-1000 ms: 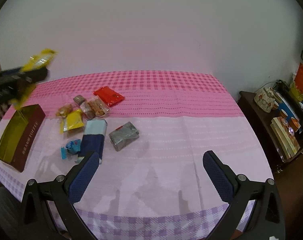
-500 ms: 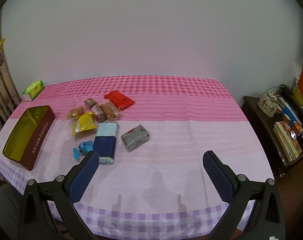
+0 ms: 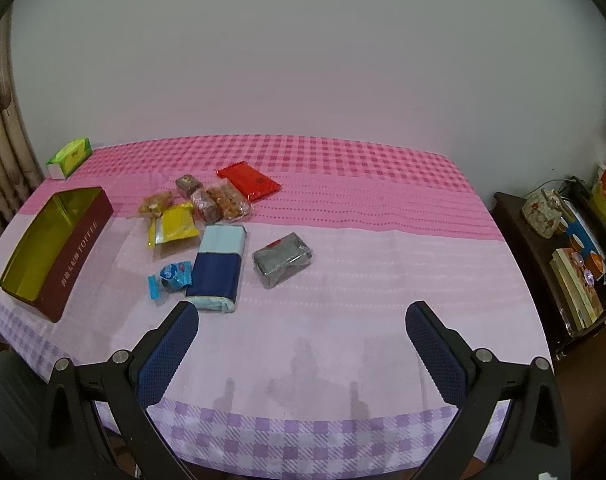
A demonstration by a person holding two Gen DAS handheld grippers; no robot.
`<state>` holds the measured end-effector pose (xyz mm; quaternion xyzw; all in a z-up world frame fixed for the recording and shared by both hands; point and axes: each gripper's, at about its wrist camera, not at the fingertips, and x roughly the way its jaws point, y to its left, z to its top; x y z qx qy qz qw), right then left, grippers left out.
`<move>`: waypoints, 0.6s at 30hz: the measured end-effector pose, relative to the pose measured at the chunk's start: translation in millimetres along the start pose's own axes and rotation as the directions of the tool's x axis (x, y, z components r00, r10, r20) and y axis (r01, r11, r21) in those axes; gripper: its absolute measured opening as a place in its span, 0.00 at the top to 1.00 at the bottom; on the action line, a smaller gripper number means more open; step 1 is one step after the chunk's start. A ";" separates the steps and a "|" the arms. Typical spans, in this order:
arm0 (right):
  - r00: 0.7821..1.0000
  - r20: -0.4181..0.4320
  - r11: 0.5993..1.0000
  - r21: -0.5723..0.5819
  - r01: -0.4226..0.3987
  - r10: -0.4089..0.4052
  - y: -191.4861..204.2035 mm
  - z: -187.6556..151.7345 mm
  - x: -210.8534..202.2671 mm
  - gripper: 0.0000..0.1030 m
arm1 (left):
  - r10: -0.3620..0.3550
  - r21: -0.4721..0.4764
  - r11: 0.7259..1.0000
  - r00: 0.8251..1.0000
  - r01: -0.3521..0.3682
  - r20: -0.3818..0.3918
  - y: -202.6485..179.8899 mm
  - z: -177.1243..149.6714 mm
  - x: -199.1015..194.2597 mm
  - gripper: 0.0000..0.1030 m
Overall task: Organize snacks
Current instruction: 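Carry the yellow pouch over the toffee tin and release it inside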
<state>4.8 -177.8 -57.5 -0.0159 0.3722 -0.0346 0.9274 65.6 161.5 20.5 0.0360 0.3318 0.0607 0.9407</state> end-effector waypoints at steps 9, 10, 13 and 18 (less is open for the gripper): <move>0.999 -0.040 1.000 -0.011 0.011 -0.011 -0.8 -5.1 19.3 0.00 | 0.018 -0.055 0.998 0.990 -0.026 -0.142 14.2 -43.4 69.7 0.42; 0.999 -0.048 1.000 -0.009 0.012 -0.012 -1.5 -6.0 22.5 0.00 | 0.022 -0.059 0.998 0.988 -0.031 -0.150 15.7 -46.6 75.7 0.42; 0.998 -0.067 1.000 -0.012 0.017 -0.018 -2.6 -8.8 30.4 0.00 | 0.032 -0.065 0.997 0.984 -0.044 -0.175 18.2 -54.6 93.2 0.42; 0.996 -0.088 1.000 -0.019 0.024 -0.026 -0.3 -12.7 41.3 0.00 | 0.038 -0.072 0.996 0.975 -0.055 -0.219 21.8 -69.3 118.0 0.42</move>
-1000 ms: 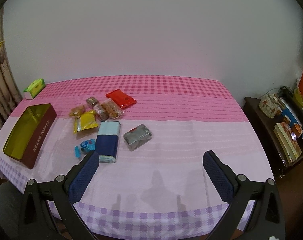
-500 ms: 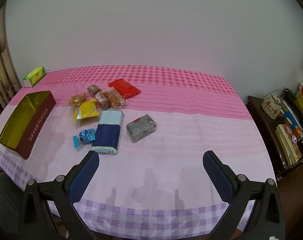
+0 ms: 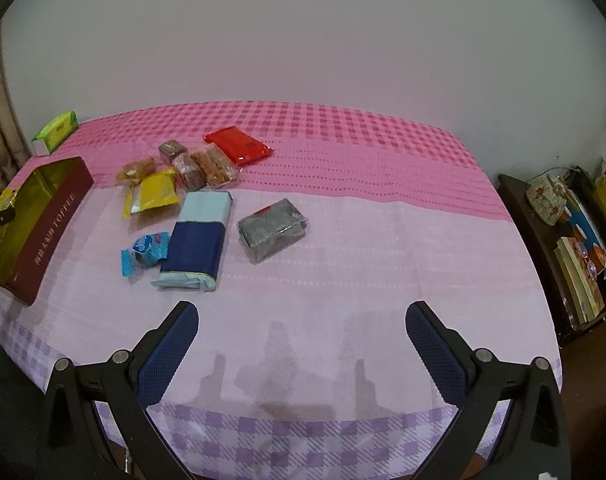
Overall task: Organize snacks
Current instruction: 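Carry the yellow pouch over the toffee tin and release it inside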
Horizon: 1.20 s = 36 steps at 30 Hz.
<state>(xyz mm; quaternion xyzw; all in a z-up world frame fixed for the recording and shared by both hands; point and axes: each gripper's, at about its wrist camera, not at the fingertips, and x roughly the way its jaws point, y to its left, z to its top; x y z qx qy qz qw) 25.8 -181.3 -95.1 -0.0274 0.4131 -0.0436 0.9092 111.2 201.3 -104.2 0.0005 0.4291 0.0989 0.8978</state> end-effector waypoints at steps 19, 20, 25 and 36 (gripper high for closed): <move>0.996 -0.081 0.999 -0.047 0.017 -0.021 15.6 -15.6 36.1 0.00 | -0.011 -0.048 0.999 0.997 0.008 -0.070 12.5 -23.5 44.1 0.41; 0.996 -0.090 0.999 -0.046 0.017 -0.021 16.0 -16.9 38.3 0.00 | -0.011 -0.054 0.998 0.997 0.008 -0.070 13.9 -24.0 44.7 0.41; 0.995 -0.101 0.999 -0.047 0.016 -0.021 18.1 -22.0 41.9 0.00 | -0.029 -0.058 0.998 0.997 0.025 -0.070 16.6 -24.2 45.9 0.35; 0.999 0.001 0.997 0.071 -0.037 0.037 -3.2 -15.7 32.7 0.00 | -0.172 -0.022 0.984 0.975 0.177 0.143 18.8 -27.1 -27.9 0.31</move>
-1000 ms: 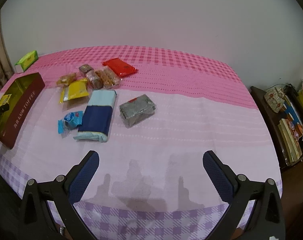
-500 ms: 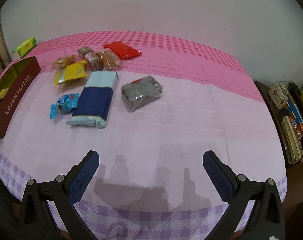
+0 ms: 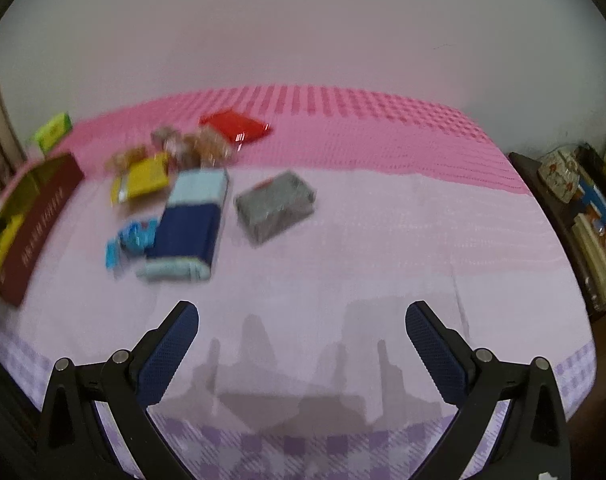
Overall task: Organize snacks
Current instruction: 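Carry the yellow pouch over the toffee tin and release it inside, then grasp the silver-grey packet with the right tool and lift it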
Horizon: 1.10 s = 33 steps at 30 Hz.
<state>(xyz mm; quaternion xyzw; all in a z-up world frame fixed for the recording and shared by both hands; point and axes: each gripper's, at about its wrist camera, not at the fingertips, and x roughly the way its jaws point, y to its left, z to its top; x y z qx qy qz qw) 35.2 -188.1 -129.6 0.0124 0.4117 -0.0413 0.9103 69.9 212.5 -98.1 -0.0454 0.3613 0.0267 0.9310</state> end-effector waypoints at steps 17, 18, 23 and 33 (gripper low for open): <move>0.998 -0.063 0.930 0.365 0.037 -0.015 14.6 66.5 85.1 0.49 | -0.310 0.045 0.951 0.948 0.307 0.079 -45.0 -48.5 -100.6 0.25; 0.997 -0.073 0.923 0.381 0.052 -0.026 15.2 70.7 87.9 0.49 | -0.324 0.040 0.946 0.942 0.322 0.086 -44.3 -49.0 -102.9 0.25; 0.996 -0.076 0.920 0.384 0.079 -0.054 21.3 76.7 92.8 0.31 | -0.345 0.030 0.938 0.931 0.344 0.121 -39.8 -45.2 -110.1 0.25; 0.987 -0.104 0.936 0.318 0.151 -0.124 23.9 72.4 105.4 0.69 | -0.341 -0.005 0.939 0.934 0.343 0.104 -30.9 -45.8 -103.8 0.25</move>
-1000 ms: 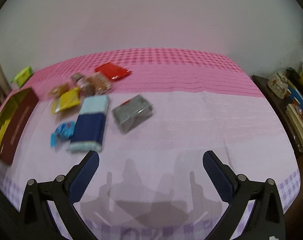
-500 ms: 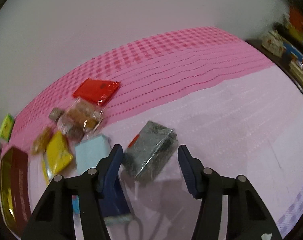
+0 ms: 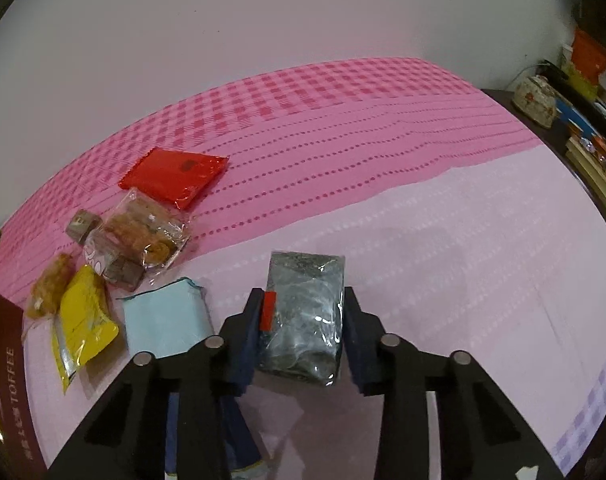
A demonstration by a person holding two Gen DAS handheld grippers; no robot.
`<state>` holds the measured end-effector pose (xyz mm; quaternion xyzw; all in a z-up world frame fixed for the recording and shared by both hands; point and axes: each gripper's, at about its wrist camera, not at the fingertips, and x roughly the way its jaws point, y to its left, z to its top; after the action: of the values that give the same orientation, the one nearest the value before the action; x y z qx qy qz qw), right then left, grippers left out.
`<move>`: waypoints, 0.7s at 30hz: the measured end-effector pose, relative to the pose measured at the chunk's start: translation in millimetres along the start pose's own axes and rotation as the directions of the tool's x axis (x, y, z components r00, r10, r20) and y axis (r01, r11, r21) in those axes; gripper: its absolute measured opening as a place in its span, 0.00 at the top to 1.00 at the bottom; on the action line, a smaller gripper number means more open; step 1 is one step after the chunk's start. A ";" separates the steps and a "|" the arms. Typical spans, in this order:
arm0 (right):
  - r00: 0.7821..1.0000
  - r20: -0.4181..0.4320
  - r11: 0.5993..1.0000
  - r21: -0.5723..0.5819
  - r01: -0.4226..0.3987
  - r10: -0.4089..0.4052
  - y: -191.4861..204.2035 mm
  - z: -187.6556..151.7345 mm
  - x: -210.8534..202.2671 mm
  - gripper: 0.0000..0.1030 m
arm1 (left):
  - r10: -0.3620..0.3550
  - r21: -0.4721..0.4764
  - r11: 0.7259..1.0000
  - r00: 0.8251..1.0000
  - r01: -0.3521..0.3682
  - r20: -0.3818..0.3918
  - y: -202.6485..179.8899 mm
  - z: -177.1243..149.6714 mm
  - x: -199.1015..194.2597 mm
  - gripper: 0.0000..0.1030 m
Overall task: Organize snacks
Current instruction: 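Grasp the silver-grey packet with the right tool and lift it, then carry the silver-grey packet into the toffee tin and open the right tool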
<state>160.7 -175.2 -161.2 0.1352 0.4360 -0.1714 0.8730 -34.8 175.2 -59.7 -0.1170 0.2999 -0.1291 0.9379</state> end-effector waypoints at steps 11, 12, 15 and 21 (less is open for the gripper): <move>0.995 0.085 0.998 -0.015 0.059 -0.058 -45.9 32.3 -45.0 0.69 | 0.091 -0.015 0.996 0.995 -0.090 0.041 -1.5 0.4 -16.5 0.25; 0.993 0.098 0.998 -0.021 0.062 -0.060 -48.5 36.6 -53.0 0.69 | 0.099 -0.018 0.995 0.994 -0.098 0.050 -2.0 1.8 -20.0 0.25; 0.988 0.141 0.997 -0.048 0.067 -0.059 -50.0 46.4 -74.5 0.69 | 0.129 -0.024 0.991 0.988 -0.128 0.089 -1.8 7.9 -34.9 0.25; 0.979 0.202 0.995 -0.082 0.052 -0.034 -43.2 58.8 -115.5 0.69 | 0.208 -0.076 0.977 0.969 -0.199 0.134 15.2 10.7 -64.5 0.25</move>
<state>120.0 -216.0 -37.4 0.0696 0.3560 -0.1838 0.9136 -76.6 211.2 -21.4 -0.1233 0.2469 -0.0141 0.9611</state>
